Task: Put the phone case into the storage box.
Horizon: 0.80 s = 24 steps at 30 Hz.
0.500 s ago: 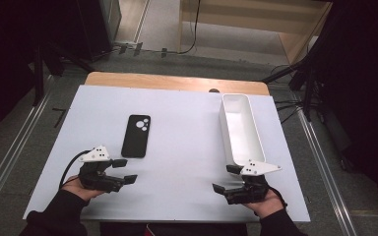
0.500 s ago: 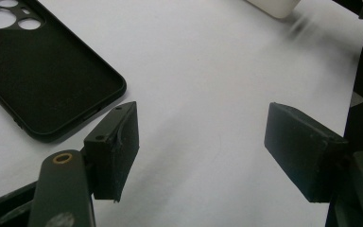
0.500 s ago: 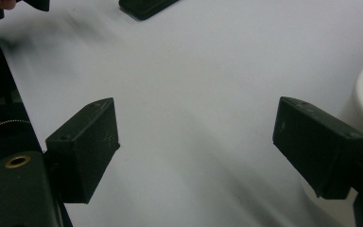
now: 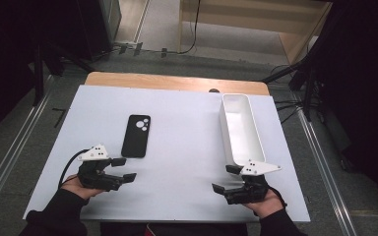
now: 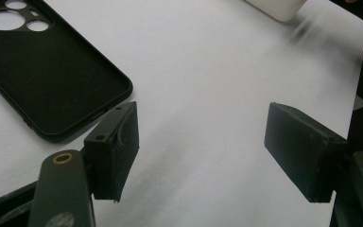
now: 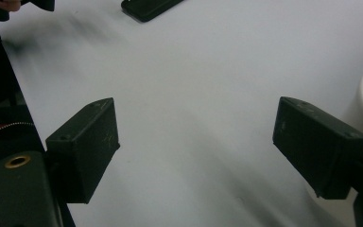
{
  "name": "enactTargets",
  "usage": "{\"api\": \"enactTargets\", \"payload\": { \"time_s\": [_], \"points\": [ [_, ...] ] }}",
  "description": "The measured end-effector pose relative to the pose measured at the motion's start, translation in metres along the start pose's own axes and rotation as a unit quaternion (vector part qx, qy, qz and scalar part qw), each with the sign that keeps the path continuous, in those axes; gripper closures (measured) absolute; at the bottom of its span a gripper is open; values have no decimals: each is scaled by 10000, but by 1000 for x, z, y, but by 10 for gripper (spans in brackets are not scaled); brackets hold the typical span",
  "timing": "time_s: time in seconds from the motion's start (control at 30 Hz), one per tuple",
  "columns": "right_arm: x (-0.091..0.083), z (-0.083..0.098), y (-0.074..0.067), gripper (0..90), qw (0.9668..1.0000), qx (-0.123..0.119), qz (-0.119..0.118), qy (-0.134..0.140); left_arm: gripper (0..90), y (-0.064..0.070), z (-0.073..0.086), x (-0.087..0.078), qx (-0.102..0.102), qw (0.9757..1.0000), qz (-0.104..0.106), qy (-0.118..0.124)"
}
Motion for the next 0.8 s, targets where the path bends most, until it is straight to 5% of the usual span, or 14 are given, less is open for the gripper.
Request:
{"api": "enactTargets", "payload": {
  "time_s": [0.8],
  "points": [
    [0, 0, 1, 135, 10000, 17, -42, -27, 268, -1, 0, 0, -19, 10000, -19, 10]
  ]
}}
Point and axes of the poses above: each handheld gripper's, and its own axes: x roughly forward along the jaws, z roughly out of its underside, y roughly to its right, the point moved 3 cm from there along x, roughly forward along the jaws, and after that the axes turned 6 degrees about -x, right-handed, at the moved point
